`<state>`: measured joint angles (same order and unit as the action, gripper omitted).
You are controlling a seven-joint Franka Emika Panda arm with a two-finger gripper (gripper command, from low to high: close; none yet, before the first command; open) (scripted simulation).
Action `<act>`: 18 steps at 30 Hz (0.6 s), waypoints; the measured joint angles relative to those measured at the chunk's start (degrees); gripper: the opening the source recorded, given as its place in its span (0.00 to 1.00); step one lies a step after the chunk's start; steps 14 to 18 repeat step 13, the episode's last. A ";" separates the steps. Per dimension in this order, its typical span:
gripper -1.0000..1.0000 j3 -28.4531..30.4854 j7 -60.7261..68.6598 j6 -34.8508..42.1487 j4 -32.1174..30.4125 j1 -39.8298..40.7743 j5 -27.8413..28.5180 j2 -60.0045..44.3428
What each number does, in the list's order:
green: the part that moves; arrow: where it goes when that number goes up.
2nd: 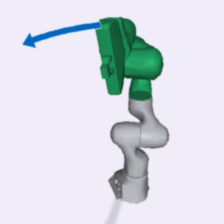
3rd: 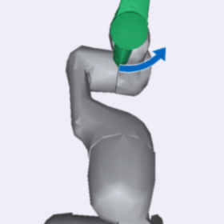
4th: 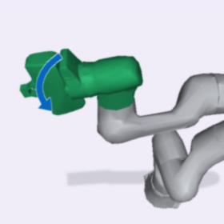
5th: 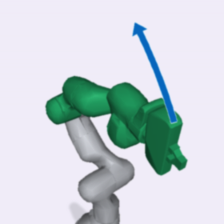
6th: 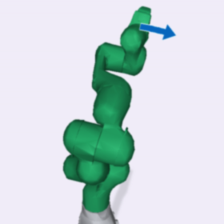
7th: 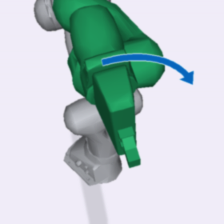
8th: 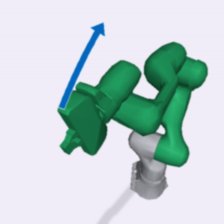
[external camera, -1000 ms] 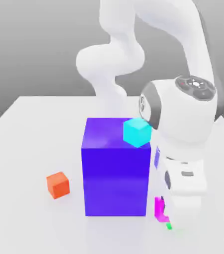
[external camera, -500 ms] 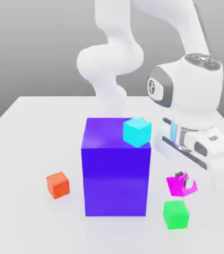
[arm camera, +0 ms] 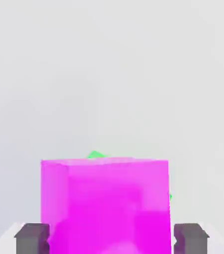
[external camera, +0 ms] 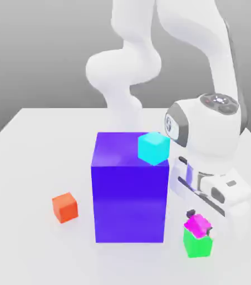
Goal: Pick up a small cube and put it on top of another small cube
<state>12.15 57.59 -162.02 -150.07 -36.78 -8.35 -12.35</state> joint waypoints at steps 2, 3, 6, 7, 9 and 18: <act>1.00 0.51 -0.71 0.90 0.03 -0.36 1.00 1.14; 1.00 0.79 -1.32 1.67 0.04 -0.51 1.86 2.12; 1.00 1.54 -3.09 4.35 0.04 -0.86 4.30 5.26; 1.00 1.74 -3.58 5.23 0.01 -0.93 4.98 6.25; 1.00 2.02 -4.42 6.90 -0.10 -0.94 6.13 8.08; 1.00 2.31 -5.56 9.78 -0.53 -0.76 7.68 10.99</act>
